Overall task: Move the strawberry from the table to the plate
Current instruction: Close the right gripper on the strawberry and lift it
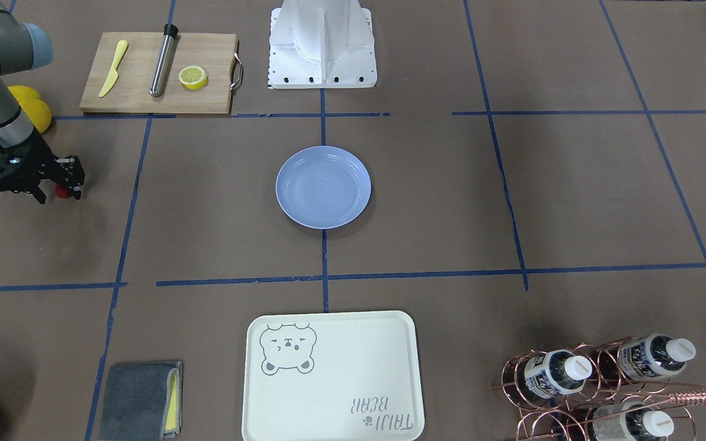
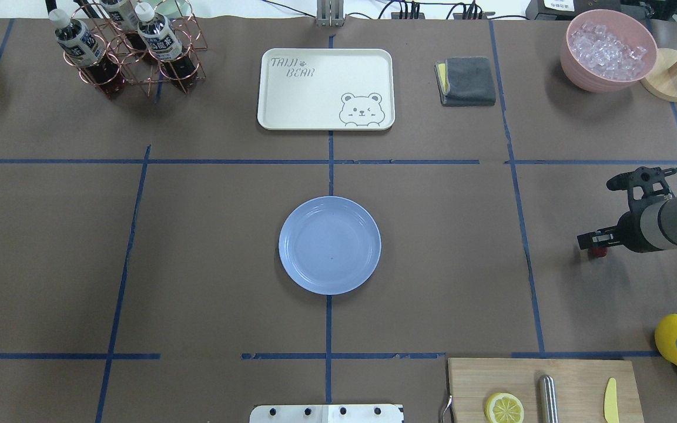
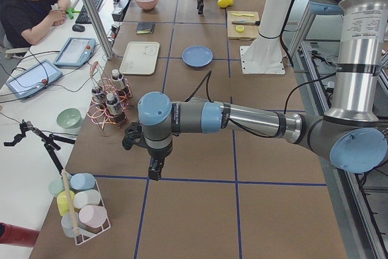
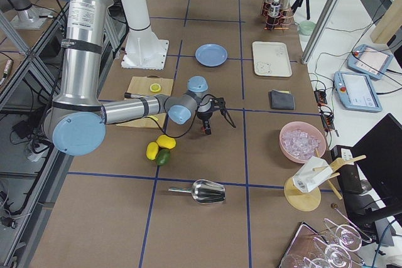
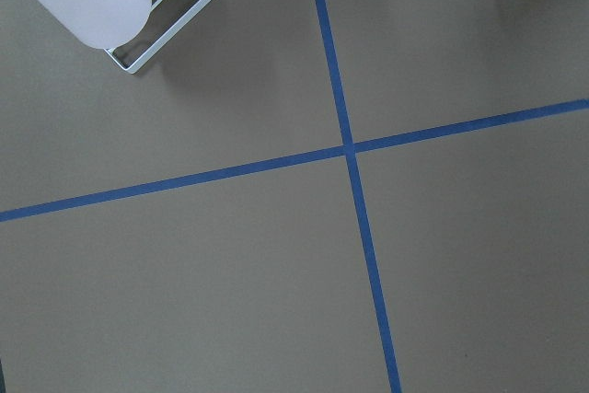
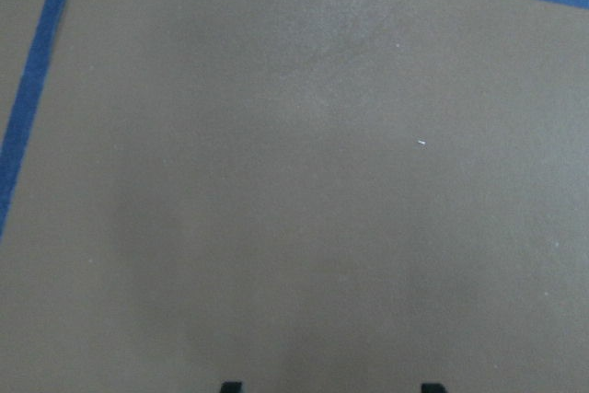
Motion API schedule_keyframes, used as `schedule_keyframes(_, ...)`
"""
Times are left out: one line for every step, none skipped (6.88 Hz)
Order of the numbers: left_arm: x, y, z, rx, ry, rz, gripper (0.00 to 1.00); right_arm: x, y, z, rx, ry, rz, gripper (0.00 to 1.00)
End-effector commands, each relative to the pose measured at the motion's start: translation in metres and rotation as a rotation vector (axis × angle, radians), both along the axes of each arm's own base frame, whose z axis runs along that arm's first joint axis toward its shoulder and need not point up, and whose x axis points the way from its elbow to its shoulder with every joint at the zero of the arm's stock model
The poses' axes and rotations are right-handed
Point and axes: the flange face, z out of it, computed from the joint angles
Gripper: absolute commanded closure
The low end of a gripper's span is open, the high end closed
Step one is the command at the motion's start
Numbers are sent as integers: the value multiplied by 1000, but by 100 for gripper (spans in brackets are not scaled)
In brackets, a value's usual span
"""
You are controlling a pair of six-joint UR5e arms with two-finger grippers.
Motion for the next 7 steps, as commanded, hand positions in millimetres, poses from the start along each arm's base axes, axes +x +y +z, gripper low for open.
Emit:
schedule_keyframes(0,1,1,-3,0,-1,0,0,2,0,-2,-1,-5,27)
schedule_keyframes(0,1,1,-2,0,1,0,-1,3,0,-3,-1,-9,27)
schedule_keyframes(0,1,2,-5,0,-1,0,-3,4,0,-3,-1,-12,29)
schedule_keyframes(0,1,2,-5,0,-1,0,-3,4,0,-3,-1,-13,46)
schedule_keyframes(0,1,2,-5,0,-1,0,-3,4,0,-3,-1,-13,99)
schedule_keyframes(0,1,1,-3,0,-1,0,-3,4,-5,4,-9,-12,100)
schedule_keyframes(0,1,2,-5,0,-1,0,-4,2,-32,38,-45,-8,100)
